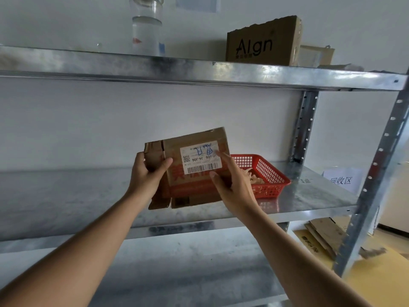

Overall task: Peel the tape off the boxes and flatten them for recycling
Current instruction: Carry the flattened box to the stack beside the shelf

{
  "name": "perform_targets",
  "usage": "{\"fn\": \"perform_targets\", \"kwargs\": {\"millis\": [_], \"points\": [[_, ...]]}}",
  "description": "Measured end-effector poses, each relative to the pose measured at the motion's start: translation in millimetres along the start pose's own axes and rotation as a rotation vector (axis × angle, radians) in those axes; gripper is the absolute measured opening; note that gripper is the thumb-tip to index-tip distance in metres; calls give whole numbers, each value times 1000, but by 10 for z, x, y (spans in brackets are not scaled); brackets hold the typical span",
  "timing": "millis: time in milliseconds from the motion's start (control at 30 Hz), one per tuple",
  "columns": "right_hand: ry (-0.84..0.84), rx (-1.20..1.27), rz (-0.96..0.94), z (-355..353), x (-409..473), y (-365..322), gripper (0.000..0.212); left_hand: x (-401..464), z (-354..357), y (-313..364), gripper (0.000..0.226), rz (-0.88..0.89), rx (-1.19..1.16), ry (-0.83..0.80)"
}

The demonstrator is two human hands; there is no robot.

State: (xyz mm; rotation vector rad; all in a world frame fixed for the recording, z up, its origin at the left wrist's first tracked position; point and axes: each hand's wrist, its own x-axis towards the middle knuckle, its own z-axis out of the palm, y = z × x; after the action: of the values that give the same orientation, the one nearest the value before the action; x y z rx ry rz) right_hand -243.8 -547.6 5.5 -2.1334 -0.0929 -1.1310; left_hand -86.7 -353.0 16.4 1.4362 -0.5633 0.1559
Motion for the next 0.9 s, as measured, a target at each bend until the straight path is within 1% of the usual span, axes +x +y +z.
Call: {"fn": "perform_targets", "kwargs": {"millis": [67, 233, 300, 367, 433, 467, 500, 533, 600, 633, 733, 800, 900], "points": [[7, -20, 46, -10, -39, -5, 53, -40, 12, 47, 49, 0, 5, -24], [-6, 55, 190, -149, -182, -79, 57, -171, 54, 43, 45, 3, 75, -50], [-5, 46, 252, -226, -257, -75, 57, -245, 109, -4, 49, -6, 112, -69], [-5, 12, 306, -291, -366, -98, 61, -343, 171, -59, 65, -23, 162, -89], [-28, -47, 339, -363, -510, -122, 68, -469, 219, -97, 90, -21, 245, -94], [-58, -45, 363, -409, -590, -109, 73, -533, 239, -108, 95, 2, 284, -101], [-95, -24, 406, -465, -669, -94, 77, -598, 261, -117, 93, 38, 323, -115], [-131, -3, 456, -523, -747, -84, 81, -663, 283, -124, 86, 74, 371, -133], [-154, 6, 506, -610, -905, -101, 82, -813, 347, -111, 71, 118, 473, -174], [-126, 5, 508, -634, -981, -123, 77, -895, 394, -88, 66, 124, 505, -192], [40, -42, 518, -716, -1197, -190, 61, -1146, 586, -1, 63, 112, 547, -231], [113, -112, 515, -809, -1348, -193, 59, -1309, 729, 47, 62, 86, 572, -266], [148, -188, 513, -1039, -1598, -161, 60, -1546, 977, 111, 62, 62, 631, -332]]}}
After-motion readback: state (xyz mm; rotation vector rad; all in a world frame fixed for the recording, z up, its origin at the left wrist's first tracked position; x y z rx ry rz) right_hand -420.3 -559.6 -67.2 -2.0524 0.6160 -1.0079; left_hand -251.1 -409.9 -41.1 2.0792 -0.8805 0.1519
